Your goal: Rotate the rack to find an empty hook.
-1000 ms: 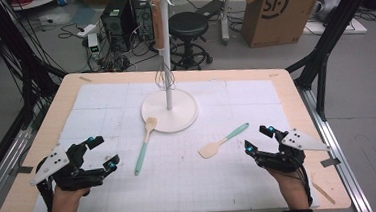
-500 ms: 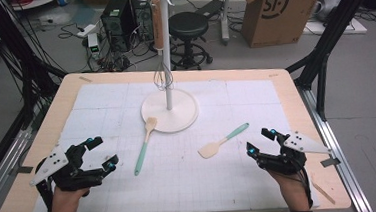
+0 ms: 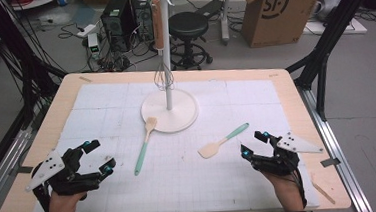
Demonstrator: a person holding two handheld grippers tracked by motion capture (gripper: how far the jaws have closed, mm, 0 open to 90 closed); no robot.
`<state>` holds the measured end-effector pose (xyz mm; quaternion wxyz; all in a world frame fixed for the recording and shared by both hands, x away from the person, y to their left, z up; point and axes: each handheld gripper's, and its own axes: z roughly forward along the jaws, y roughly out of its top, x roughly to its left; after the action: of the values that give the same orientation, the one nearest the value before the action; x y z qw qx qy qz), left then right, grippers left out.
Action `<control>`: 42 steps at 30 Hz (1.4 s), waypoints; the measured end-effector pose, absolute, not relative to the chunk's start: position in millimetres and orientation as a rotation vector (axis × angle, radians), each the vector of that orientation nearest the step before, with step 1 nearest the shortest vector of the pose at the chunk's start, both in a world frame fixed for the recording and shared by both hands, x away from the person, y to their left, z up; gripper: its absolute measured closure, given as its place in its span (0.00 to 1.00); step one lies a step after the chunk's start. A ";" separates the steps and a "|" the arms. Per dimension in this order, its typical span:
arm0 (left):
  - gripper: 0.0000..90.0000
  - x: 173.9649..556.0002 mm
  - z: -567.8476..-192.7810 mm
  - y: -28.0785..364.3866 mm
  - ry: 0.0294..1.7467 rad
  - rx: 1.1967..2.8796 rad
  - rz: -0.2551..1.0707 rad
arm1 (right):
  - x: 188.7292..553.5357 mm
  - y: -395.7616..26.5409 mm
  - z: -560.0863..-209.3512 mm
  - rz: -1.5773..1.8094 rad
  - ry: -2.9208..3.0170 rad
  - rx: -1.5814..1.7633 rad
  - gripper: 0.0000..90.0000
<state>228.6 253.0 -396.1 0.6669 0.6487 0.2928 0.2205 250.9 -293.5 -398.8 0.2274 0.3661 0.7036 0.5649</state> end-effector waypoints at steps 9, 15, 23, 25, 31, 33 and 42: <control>0.19 230.8 -400.8 252.4 0.678 1.482 0.498 | 260.6 -287.7 -399.3 1.582 1.961 1.015 0.38; 0.20 230.0 -404.7 251.8 0.683 1.495 0.493 | 266.8 -283.0 -405.1 1.592 1.976 1.034 0.45; 0.21 230.0 -410.8 250.0 0.691 1.503 0.481 | 273.9 -273.9 -414.2 1.561 2.032 1.046 0.60; 0.21 230.2 -411.4 249.1 0.690 1.504 0.478 | 276.4 -270.5 -416.0 1.560 2.045 1.049 0.62; 0.21 230.6 -411.3 247.5 0.682 1.502 0.469 | 288.0 -268.5 -409.5 1.633 2.005 1.041 0.70; 0.21 230.7 -411.5 247.2 0.678 1.504 0.464 | 295.5 -268.4 -400.2 1.675 2.000 1.019 0.75; 0.21 230.3 -411.5 249.2 0.671 1.500 0.459 | 332.7 -248.4 -341.6 1.805 2.056 0.818 0.99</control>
<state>230.3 249.2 -411.5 0.6577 0.6622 0.2961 0.2028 332.7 -248.4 -341.6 0.1427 0.2836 0.7126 0.6256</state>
